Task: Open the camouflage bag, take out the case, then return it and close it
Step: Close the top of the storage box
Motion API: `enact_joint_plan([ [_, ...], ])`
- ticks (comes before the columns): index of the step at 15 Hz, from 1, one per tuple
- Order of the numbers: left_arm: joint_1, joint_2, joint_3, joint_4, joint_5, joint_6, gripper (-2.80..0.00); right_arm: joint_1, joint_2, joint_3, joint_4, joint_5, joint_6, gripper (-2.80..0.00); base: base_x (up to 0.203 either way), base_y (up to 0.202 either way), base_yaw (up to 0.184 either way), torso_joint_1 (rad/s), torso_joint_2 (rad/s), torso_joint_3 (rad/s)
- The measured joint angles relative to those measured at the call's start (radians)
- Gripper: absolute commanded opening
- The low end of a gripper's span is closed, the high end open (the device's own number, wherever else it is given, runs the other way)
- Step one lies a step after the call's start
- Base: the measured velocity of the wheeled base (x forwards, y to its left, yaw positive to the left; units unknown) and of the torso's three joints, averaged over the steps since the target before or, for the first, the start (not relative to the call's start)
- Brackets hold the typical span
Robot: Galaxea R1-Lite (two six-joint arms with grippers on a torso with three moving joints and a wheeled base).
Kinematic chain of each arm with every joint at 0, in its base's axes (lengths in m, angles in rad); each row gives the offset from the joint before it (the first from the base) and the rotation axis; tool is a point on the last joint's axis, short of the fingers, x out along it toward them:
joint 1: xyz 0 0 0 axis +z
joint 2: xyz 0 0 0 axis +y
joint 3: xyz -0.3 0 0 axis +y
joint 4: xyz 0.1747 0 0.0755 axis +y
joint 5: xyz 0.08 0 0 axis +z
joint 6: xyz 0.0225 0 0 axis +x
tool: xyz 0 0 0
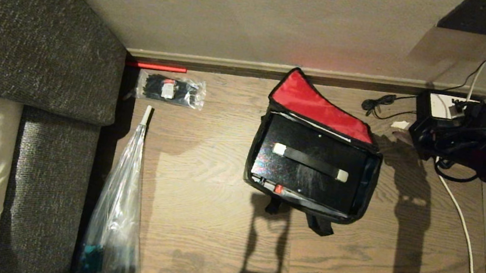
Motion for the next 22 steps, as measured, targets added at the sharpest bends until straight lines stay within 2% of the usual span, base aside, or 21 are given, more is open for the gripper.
enact_joint_plan([
  [9,0.000,0.000,0.000,0.000,0.000,0.000,-2.80,0.048,0.102,-0.059,0.014,-0.003,0.013,0.00,0.000,0.000,0.000,0.000,0.00,0.000],
  [19,0.000,0.000,0.000,0.000,0.000,0.000,-2.80,0.073,0.246,-0.219,-0.146,-0.032,0.010,0.00,0.000,0.000,0.000,0.000,0.00,0.000],
  [22,0.000,0.000,0.000,0.000,0.000,0.000,-2.80,0.074,0.277,-0.250,-0.159,-0.044,0.004,0.00,0.000,0.000,0.000,0.000,0.00,0.000],
])
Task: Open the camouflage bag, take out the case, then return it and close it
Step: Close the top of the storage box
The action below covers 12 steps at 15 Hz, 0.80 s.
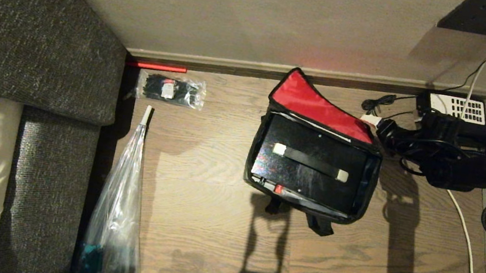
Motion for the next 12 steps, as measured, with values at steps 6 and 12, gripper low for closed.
enact_joint_plan([
  [6,0.000,0.000,0.000,0.000,0.000,0.000,-2.80,0.002,0.035,-0.043,0.013,-0.029,0.006,-2.80,0.000,0.000,0.000,0.000,0.00,0.000],
  [12,0.000,0.000,0.000,0.000,0.000,0.000,-2.80,0.011,0.032,-0.036,0.015,-0.034,0.004,-2.80,0.000,0.000,0.000,0.000,0.00,0.000],
])
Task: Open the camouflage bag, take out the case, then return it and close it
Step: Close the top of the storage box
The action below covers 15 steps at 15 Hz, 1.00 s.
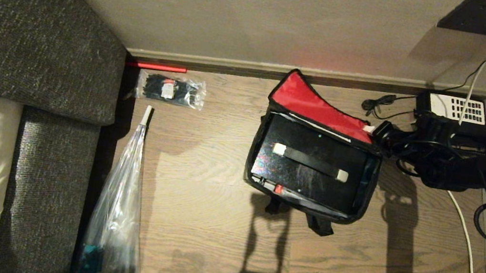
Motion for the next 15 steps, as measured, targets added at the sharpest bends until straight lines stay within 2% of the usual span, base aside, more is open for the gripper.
enact_joint_plan([
  [4,0.000,0.000,0.000,0.000,0.000,0.000,-2.80,0.000,-0.037,0.048,-0.008,0.002,-0.007,-2.80,0.000,0.000,0.000,0.000,0.00,0.000],
  [8,0.000,0.000,0.000,0.000,0.000,0.000,-2.80,-0.003,-0.143,0.186,-0.019,0.009,-0.049,-2.80,0.000,0.000,0.000,0.000,0.00,0.000],
  [15,0.000,0.000,0.000,0.000,0.000,0.000,-2.80,-0.006,-0.333,0.432,-0.110,0.052,-0.051,-2.80,0.000,0.000,0.000,0.000,0.00,0.000],
])
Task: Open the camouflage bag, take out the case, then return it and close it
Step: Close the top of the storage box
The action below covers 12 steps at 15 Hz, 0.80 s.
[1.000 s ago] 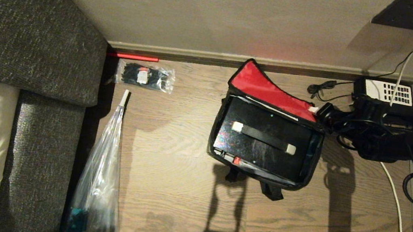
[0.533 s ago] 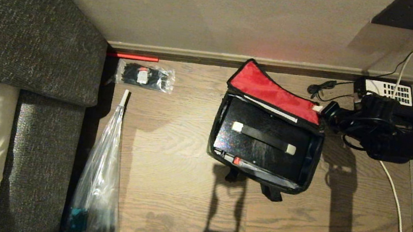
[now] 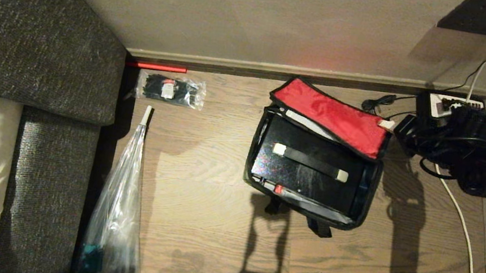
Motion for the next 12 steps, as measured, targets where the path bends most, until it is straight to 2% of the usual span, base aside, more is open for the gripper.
enact_joint_plan([
  [3,0.000,0.000,0.000,0.000,0.000,0.000,-2.80,-0.001,-0.066,0.072,-0.002,0.018,0.001,-2.80,0.000,0.000,0.000,0.000,0.00,0.000],
  [8,0.000,0.000,0.000,0.000,0.000,0.000,-2.80,-0.002,-0.154,0.208,-0.076,0.116,-0.010,-2.80,0.000,0.000,0.000,0.000,0.00,0.000],
  [12,0.000,0.000,0.000,0.000,0.000,0.000,-2.80,-0.001,-0.211,0.300,-0.065,0.146,-0.032,-2.80,0.000,0.000,0.000,0.000,0.00,0.000],
])
